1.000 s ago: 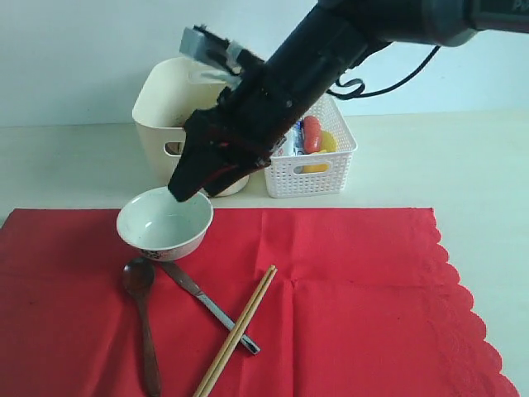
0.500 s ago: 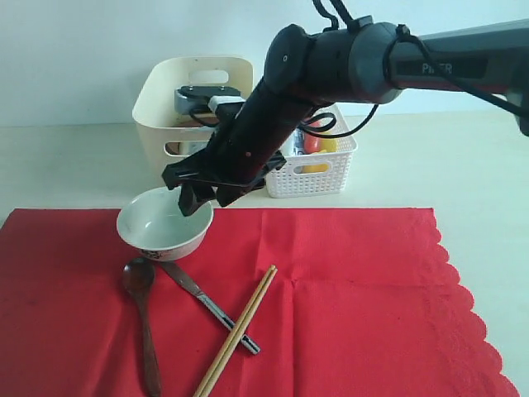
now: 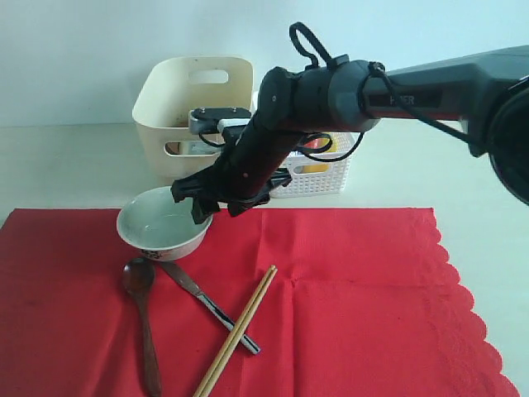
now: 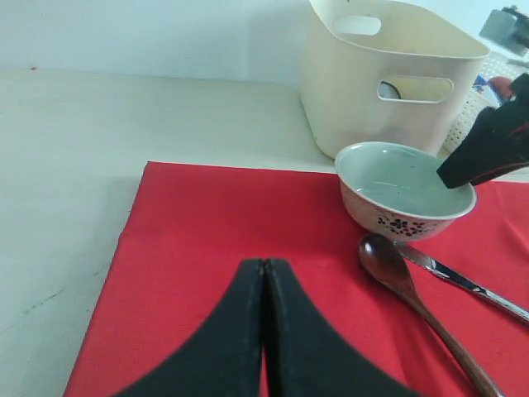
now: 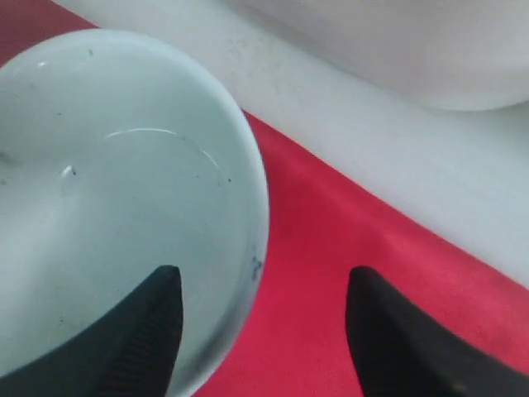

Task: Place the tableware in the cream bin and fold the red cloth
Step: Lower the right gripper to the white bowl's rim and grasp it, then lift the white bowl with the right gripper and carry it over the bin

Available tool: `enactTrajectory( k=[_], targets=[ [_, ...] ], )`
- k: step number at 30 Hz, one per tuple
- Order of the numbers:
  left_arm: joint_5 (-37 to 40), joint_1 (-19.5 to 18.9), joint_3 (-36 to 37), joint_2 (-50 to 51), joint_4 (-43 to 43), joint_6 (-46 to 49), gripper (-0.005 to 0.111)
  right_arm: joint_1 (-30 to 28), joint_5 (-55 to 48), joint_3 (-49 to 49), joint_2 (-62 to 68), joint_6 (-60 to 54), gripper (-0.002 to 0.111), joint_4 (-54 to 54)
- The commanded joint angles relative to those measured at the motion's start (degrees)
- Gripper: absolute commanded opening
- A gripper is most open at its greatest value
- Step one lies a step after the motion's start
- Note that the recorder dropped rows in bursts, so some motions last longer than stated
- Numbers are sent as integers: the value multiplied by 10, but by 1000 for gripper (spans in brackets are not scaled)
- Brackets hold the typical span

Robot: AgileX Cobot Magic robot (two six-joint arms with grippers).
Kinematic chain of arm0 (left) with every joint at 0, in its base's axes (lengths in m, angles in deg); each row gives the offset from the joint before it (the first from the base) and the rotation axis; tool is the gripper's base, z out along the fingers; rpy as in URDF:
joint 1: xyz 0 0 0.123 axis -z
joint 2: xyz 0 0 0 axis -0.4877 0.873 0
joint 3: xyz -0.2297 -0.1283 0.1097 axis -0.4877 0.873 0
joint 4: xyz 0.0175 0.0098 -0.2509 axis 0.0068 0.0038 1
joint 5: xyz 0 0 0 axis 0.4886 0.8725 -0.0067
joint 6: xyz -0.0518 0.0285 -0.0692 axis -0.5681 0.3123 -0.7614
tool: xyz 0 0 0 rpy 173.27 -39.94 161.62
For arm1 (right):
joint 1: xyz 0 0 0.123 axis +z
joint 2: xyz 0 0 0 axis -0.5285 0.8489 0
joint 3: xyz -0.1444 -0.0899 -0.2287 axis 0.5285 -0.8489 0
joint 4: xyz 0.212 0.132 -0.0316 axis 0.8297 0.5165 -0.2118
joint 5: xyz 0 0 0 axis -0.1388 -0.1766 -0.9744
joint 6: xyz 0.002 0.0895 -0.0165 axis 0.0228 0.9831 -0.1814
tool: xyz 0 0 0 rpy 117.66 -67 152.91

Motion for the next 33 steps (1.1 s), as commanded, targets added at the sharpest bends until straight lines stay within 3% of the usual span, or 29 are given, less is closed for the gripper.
enactTrajectory(
  k=[1,4,10,18,33],
  targets=[
    [-5,-2,1,-3,1,-4,0,0,5,19,20,2,51,21],
    [-5,-2,1,-3,1,-4,0,0,4,26,27,2,38,30],
    [-5,-2,1,-3,1,-4,0,0,4,26,27,0,0,41],
    [-5,-2,1,-3,1,-4,0,0,-24,26,-1,-2,0,47],
    [-5,-2,1,-3,1,-4,0,0,-115,25,-169,-56,0,62]
  ],
)
